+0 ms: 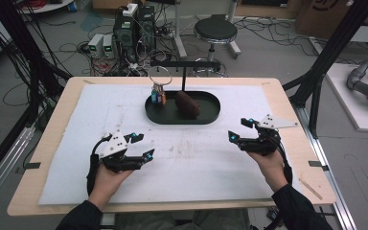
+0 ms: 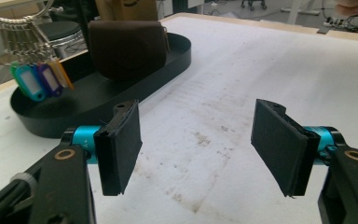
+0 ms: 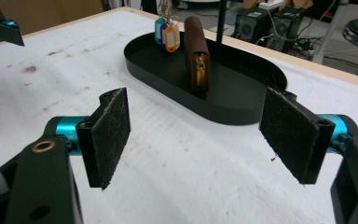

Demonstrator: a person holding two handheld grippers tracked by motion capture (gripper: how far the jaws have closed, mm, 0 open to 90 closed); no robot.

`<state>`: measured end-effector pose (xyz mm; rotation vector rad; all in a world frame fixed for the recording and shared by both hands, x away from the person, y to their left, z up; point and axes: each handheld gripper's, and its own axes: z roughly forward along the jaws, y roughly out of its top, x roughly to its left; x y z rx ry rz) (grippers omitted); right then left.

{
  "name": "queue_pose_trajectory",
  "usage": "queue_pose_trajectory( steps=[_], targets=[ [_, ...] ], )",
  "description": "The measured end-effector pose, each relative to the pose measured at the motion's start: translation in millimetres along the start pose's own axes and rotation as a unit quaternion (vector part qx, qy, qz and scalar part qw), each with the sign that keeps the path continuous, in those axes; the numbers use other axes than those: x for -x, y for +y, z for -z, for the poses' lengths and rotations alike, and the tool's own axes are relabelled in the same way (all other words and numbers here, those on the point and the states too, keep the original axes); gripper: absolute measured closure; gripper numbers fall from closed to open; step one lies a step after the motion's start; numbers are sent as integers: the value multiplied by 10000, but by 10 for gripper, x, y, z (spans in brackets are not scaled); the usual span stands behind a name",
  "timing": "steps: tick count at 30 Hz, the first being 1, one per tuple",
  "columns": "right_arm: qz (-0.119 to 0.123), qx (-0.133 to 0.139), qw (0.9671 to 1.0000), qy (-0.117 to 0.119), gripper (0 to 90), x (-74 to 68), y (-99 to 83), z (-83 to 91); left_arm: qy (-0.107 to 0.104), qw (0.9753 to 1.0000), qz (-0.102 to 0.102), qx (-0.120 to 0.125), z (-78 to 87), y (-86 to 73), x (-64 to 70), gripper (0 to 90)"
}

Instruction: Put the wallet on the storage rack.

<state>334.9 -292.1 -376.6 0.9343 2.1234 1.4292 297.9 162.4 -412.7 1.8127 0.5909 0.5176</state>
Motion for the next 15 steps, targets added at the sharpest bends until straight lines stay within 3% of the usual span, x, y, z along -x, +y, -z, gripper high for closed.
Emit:
queue_pose_trajectory(
  steps=[7, 15],
  targets=[
    [-79, 3, 9991, -419, 230, 165, -135, 121, 330, 9993, -174, -57, 120, -5, -52, 321],
    [-289, 64, 9971, -701, 228, 360, -204, 223, 616, 9980, -124, -16, 206, -20, -140, 280]
  ],
)
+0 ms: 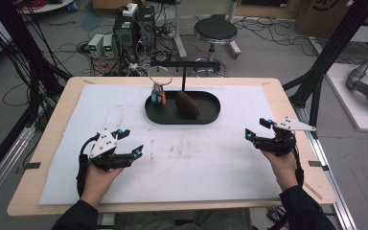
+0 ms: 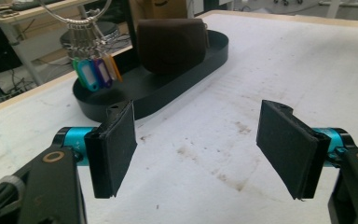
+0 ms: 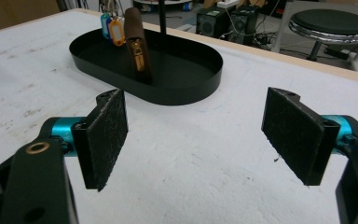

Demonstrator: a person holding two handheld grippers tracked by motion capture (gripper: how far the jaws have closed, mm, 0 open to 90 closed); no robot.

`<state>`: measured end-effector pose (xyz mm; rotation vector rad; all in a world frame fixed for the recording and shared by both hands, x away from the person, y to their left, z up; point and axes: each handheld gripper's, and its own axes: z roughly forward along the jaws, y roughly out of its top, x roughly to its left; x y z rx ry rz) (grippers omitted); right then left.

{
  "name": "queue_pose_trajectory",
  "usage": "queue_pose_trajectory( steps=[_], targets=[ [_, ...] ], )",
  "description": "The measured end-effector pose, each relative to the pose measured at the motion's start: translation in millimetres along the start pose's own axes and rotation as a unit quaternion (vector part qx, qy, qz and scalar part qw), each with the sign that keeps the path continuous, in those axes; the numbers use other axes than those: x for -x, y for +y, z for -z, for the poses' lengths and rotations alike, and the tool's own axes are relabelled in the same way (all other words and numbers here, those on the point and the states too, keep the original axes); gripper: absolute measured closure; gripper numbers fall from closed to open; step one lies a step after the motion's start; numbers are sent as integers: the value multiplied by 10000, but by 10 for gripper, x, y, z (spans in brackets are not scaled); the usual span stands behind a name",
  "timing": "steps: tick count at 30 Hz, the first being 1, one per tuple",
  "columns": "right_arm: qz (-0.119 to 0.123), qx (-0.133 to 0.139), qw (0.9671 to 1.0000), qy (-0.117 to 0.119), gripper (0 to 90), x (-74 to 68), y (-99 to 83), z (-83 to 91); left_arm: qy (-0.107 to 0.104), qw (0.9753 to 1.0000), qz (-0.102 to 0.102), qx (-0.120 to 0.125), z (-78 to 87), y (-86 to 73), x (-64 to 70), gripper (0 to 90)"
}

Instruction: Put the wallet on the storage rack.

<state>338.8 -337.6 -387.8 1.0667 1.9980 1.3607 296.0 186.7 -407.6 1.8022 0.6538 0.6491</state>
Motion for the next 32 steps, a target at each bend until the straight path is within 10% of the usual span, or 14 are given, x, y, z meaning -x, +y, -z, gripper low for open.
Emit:
queue_pose_trajectory(
  steps=[32],
  targets=[
    [-72, -136, 9996, -249, 224, 95, -66, -16, 30, 10000, -5, -66, 1, -41, -43, 247]
  ],
)
